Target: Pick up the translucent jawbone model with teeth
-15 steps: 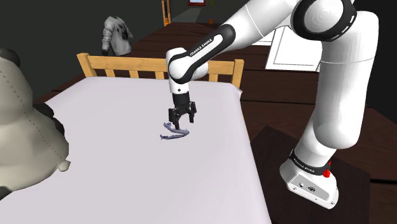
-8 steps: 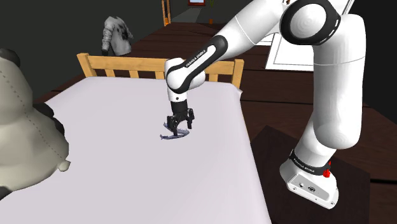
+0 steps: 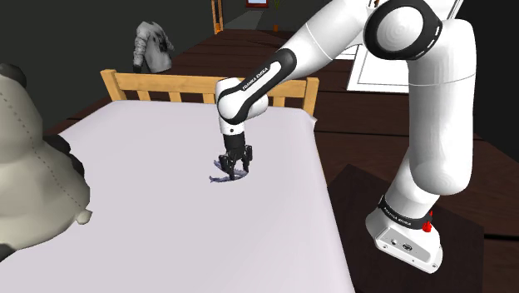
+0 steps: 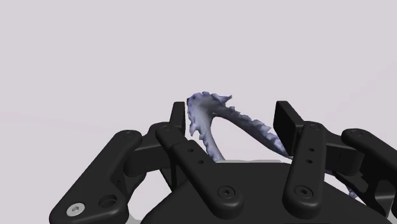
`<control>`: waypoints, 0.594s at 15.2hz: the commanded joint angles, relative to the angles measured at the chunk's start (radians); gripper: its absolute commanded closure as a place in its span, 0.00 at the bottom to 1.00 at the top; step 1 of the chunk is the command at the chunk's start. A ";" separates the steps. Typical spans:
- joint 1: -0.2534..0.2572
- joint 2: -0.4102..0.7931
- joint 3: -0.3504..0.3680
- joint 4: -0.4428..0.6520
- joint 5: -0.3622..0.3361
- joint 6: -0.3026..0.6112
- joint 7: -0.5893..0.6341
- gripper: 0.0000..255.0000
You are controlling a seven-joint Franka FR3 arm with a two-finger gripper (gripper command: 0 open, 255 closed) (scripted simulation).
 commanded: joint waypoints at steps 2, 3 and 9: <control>0.000 0.001 0.000 0.000 0.000 0.001 0.000 1.00; 0.000 0.001 0.000 0.000 0.000 0.001 0.000 1.00; -0.003 -0.044 0.003 0.008 0.004 -0.052 0.008 1.00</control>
